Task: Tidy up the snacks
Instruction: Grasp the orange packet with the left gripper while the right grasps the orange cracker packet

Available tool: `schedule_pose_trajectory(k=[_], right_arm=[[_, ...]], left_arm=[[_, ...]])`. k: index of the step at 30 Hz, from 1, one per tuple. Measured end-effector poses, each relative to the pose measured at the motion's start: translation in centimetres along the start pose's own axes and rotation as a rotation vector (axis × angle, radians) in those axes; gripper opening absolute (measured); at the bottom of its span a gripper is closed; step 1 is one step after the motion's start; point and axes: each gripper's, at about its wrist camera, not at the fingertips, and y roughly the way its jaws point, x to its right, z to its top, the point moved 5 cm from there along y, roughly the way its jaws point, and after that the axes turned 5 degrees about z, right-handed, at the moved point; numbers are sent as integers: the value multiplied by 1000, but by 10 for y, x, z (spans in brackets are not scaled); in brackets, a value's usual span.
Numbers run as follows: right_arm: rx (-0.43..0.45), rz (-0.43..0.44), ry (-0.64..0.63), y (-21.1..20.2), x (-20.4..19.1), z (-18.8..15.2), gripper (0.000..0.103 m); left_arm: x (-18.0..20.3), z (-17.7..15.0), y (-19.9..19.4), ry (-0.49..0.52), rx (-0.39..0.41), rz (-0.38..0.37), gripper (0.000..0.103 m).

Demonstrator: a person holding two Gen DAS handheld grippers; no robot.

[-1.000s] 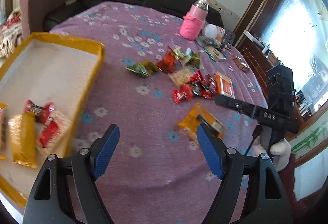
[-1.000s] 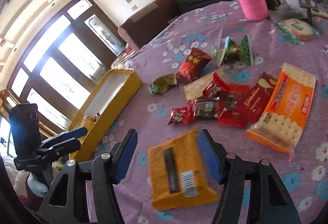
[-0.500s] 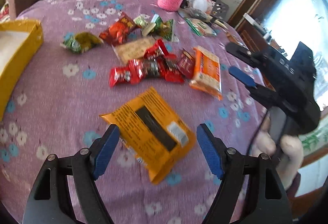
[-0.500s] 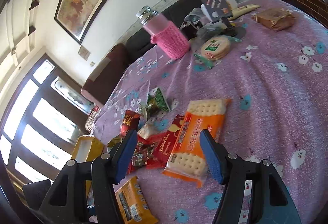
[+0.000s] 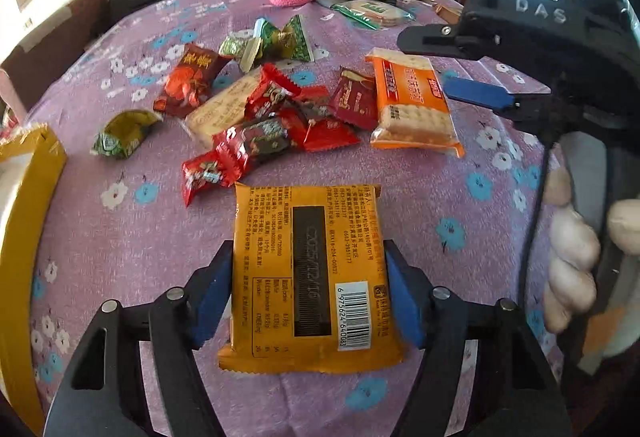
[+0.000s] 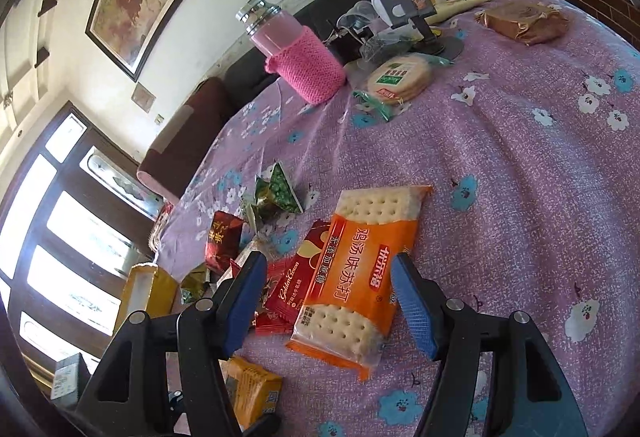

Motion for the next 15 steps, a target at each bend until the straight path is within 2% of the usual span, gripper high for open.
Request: schedule_pose_trajectory(k=[6, 13, 14, 15], right_arm=[[-27, -93, -66, 13, -7, -8, 71], [-29, -252, -106, 35, -12, -9, 74], [-32, -293, -128, 38, -15, -10, 74], [-34, -332, -148, 40, -17, -11, 69]], left_arm=[[-44, -8, -23, -119, 15, -79, 70], [-82, -25, -62, -222, 68, -74, 70], [-87, -29, -66, -231, 73, -69, 70], [-91, -31, -69, -241, 78, -64, 70]])
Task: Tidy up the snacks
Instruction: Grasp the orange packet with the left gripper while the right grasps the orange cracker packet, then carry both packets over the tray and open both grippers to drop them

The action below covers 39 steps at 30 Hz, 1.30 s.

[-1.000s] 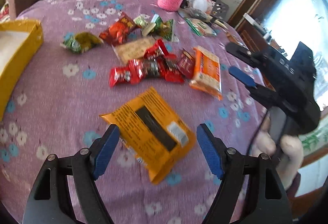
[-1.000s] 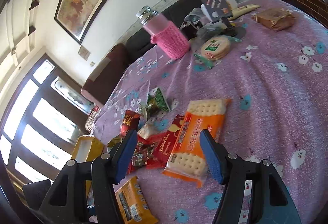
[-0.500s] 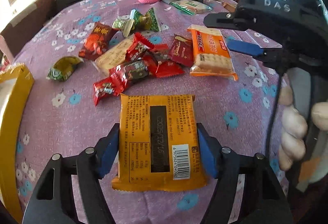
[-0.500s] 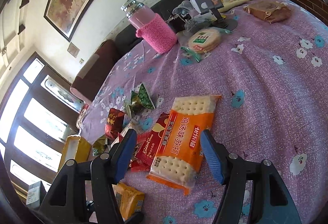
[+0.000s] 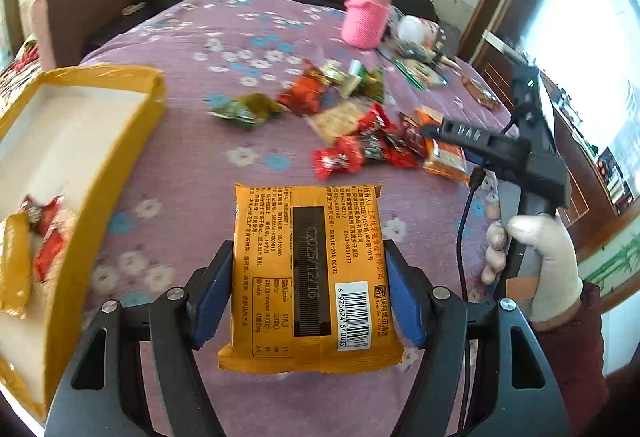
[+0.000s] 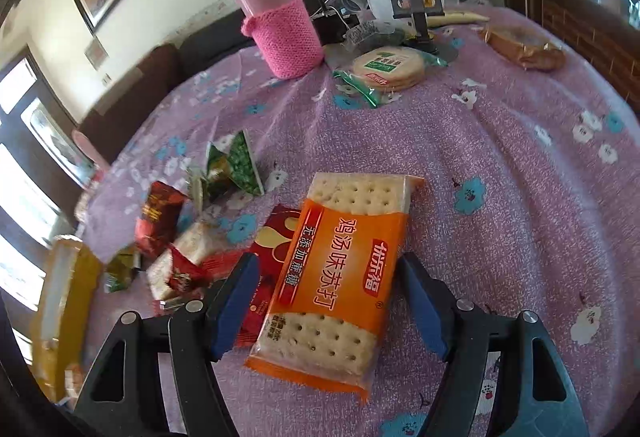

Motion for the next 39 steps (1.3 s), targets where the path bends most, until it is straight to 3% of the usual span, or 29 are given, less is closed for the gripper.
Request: schedule_pose_trajectory(k=[2, 6, 10, 13, 18, 21, 26, 30, 35, 39], right_arm=[[-11, -108, -61, 2, -6, -4, 61], [-21, -161, -104, -1, -7, -10, 57], [7, -92, -73, -10, -1, -16, 57], [70, 21, -12, -26, 2, -16, 57], [188, 39, 3, -59, -8, -14, 57], [198, 136, 43, -85, -23, -19, 57], [190, 268, -63, -128, -92, -23, 56], [144, 394, -112, -134, -155, -12, 56], [-16, 537, -135, -92, -238, -17, 56], [-129, 556, -211, -47, -300, -43, 56]], left_arm=[[-12, -2, -9, -28, 12, 8, 70], [-37, 3, -27, -97, 46, 8, 70], [-53, 5, -50, -134, 98, 11, 70], [-69, 2, -67, -162, 134, 0, 70], [-107, -2, -92, -211, 176, 3, 70], [-139, 5, -108, -253, 205, 17, 70], [-187, 25, -117, -295, 234, 58, 70], [-215, 46, -106, -310, 230, 86, 70], [-253, 64, -68, -368, 165, 87, 70], [-276, 72, -33, -438, 91, 48, 70]])
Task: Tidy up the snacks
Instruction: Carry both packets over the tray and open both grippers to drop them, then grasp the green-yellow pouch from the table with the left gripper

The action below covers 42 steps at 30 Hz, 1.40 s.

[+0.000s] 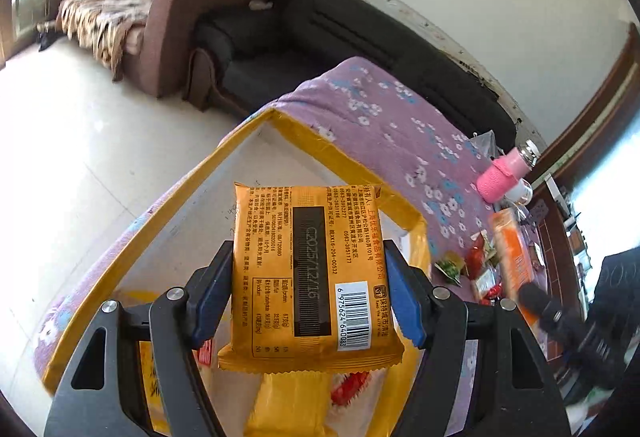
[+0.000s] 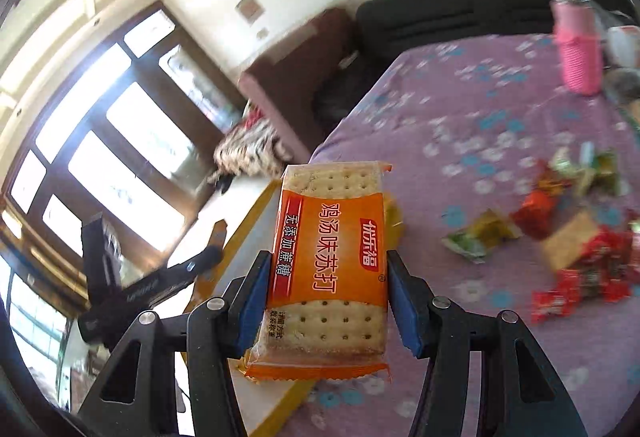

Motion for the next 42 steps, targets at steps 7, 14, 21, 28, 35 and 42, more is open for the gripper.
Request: schedule_pose_trajectory(k=[7, 14, 21, 28, 35, 42], right_arm=[[-152, -50, -79, 97, -24, -10, 56], [-211, -71, -69, 135, -24, -34, 58], [-117, -32, -93, 87, -32, -24, 59], [34, -149, -20, -14, 46, 1, 65], [109, -325, 139, -70, 154, 18, 66], [-38, -371, 14, 19, 128, 34, 41]], left_arm=[[-19, 8, 37, -41, -81, 83, 70], [-27, 8, 42, -87, -96, 74, 70], [-10, 9, 2, -72, 14, -18, 70], [43, -32, -68, 37, 159, -161, 72], [68, -75, -83, 66, 195, -195, 72], [63, -91, -86, 66, 160, -137, 72]])
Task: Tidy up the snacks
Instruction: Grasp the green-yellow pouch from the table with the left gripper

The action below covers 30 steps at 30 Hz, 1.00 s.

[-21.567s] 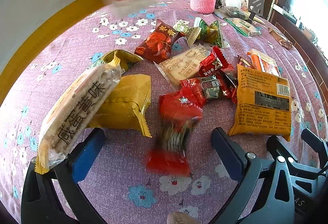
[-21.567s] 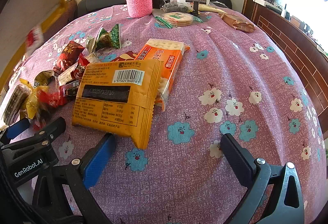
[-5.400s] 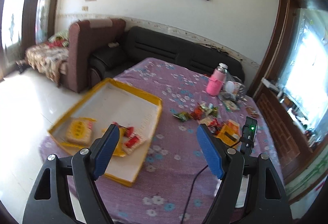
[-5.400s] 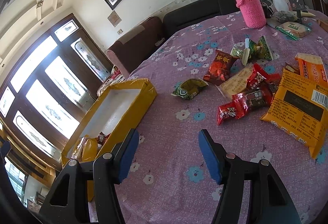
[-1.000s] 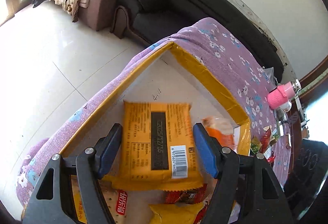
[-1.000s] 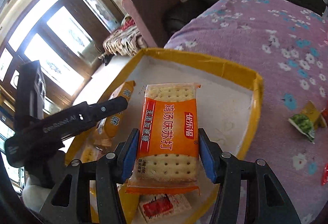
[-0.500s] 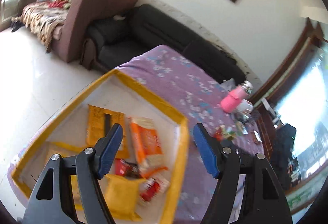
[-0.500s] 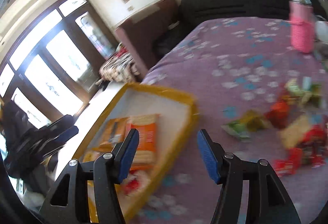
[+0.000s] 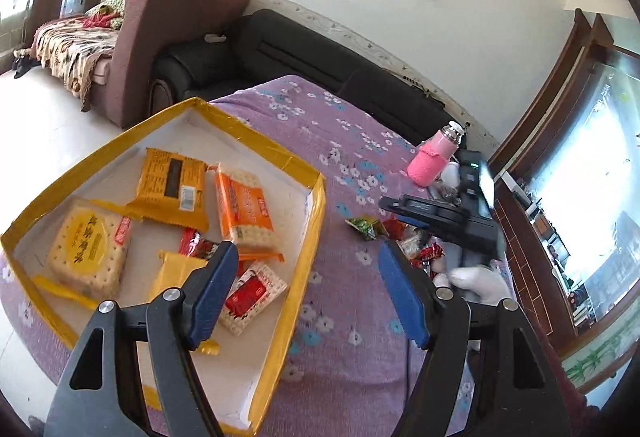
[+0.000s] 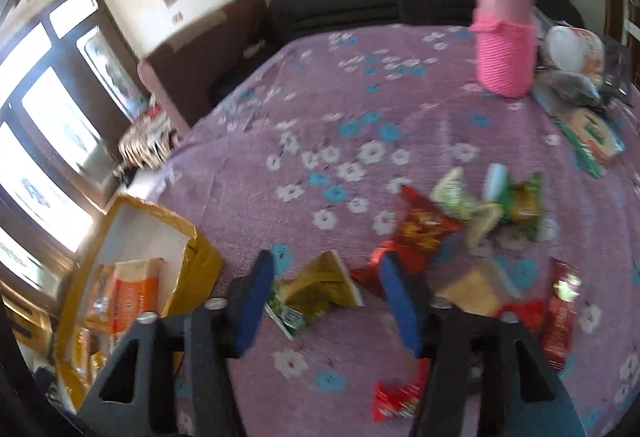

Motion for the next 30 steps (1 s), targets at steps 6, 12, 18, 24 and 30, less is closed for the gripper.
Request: schedule_pose_trajectory(k=[6, 12, 18, 24, 30], right_arm=[[-59, -67, -87, 39, -18, -20, 35], [-117, -41, -153, 17, -19, -54, 23], [-185, 51, -221, -20, -27, -109, 27], [-6, 228, -148, -68, -6, -106, 37], [201, 219, -13, -103, 44, -84, 49]], left_arm=[[-13, 5, -24, 4, 33, 73, 72], [-10, 2, -33, -16, 50, 69, 72], [13, -7, -42, 32, 62, 67, 72], [31, -15, -51, 79, 78, 109, 72], [49, -17, -59, 108, 118, 143, 73]])
